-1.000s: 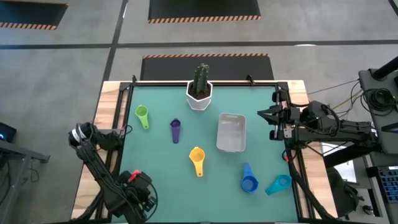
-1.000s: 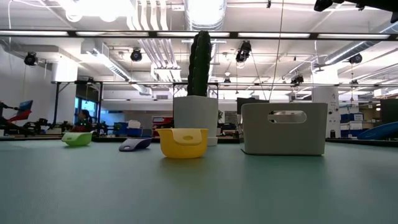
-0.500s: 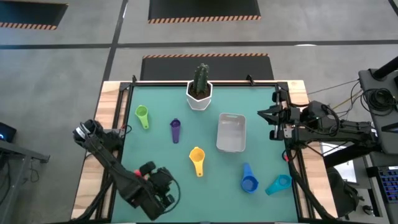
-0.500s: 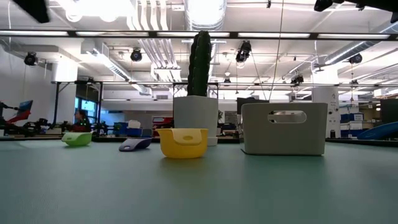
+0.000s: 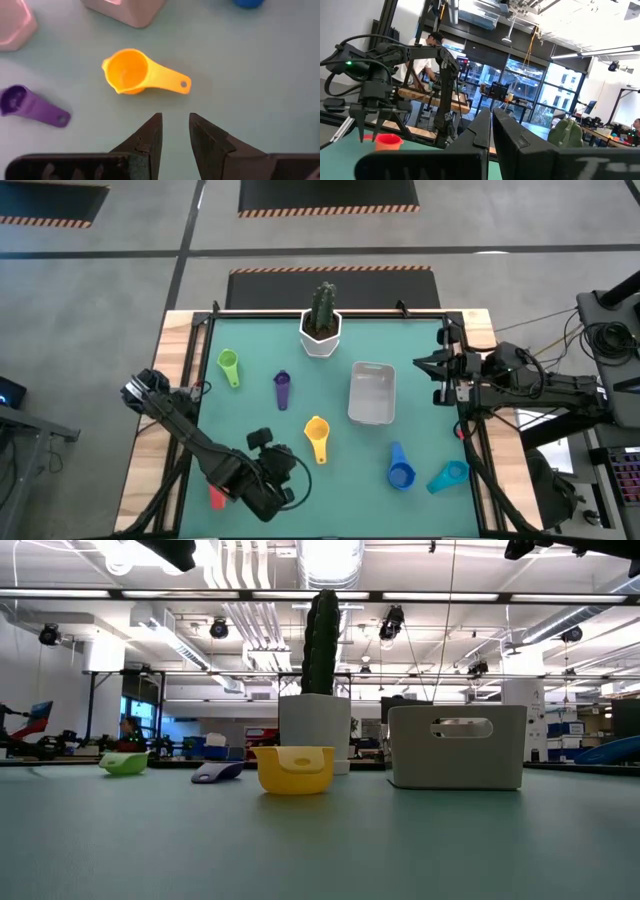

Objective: Nest measuring cups in basket
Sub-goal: Stack the blue measuring cup on the top of the red measuring cup

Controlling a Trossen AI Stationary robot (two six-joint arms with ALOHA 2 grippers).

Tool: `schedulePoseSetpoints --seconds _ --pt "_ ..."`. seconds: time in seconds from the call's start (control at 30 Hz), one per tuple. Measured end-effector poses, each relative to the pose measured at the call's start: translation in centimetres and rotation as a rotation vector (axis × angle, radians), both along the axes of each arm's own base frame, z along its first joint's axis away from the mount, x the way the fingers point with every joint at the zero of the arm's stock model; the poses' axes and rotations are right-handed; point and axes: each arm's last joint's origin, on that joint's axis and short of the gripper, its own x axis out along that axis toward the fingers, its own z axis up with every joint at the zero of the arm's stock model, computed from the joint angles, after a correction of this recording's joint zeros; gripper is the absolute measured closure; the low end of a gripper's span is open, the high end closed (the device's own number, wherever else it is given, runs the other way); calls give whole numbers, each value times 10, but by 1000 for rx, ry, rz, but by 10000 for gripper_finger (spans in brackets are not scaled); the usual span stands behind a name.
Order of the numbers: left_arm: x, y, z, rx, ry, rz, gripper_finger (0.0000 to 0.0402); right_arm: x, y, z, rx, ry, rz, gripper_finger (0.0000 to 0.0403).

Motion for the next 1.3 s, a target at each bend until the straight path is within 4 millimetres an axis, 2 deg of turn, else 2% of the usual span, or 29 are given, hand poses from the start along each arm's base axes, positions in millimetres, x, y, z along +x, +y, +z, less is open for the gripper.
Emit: schedulePoseSetpoints --seconds 0.7,0.9,1.1,1.3 --pt "18 11 -9 7 -113 36 324 1 0 -1 2 13 0 394" --pt "33 19 -23 2 -210 23 324 1 0 -1 2 13 0 394" --pt "40 33 -27 18 -207 60 324 1 0 -1 2 13 0 394" --pt "43 38 -29 23 -217 78 324 1 0 -1 2 14 0 394"
